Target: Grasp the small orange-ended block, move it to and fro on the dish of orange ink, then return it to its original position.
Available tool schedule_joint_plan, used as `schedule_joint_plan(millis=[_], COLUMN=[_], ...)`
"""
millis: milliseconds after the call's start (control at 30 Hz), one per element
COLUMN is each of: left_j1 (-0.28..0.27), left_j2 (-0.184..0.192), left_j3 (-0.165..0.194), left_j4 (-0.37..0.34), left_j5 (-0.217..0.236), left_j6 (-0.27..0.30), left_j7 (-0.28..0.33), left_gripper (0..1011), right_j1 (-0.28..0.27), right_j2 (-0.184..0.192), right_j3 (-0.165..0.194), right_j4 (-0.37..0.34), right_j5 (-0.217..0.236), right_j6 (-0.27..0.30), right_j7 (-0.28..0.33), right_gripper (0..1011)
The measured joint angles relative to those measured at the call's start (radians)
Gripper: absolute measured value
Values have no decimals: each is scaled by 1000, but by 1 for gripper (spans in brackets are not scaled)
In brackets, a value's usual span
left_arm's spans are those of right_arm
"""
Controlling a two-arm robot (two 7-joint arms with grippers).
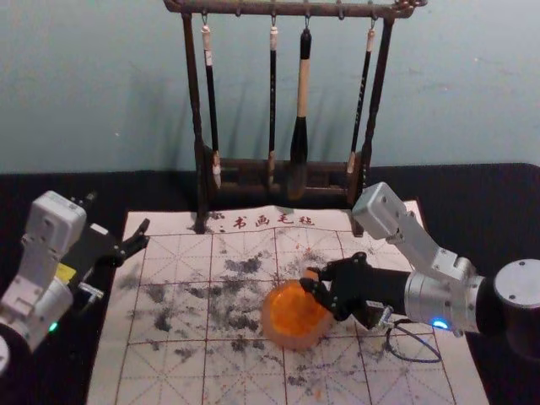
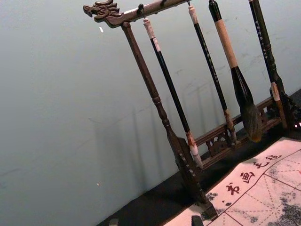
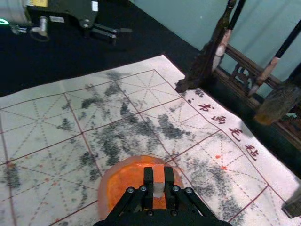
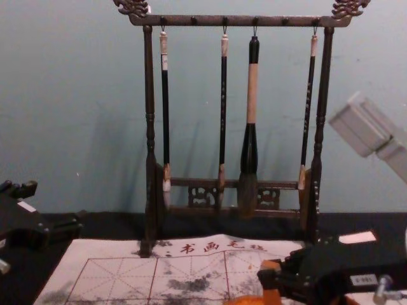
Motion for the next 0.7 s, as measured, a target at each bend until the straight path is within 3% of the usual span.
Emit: schedule_joint_plan(millis=[333,700], left_j1=[0,0], left_j2=[0,0], left_j3=[0,0], left_j4=[0,0], left_j5=[0,0], left_j6=[0,0], left_j7=[0,0], left_gripper=[1001,1001], right_j1=[-32,-72], right_j2=[16,48], right_j3=[11,61], right_j4=[-54,-125], right_j5=[30,63], right_j6=[15,44], right_j7=[-2,-55], right_gripper=[80,80])
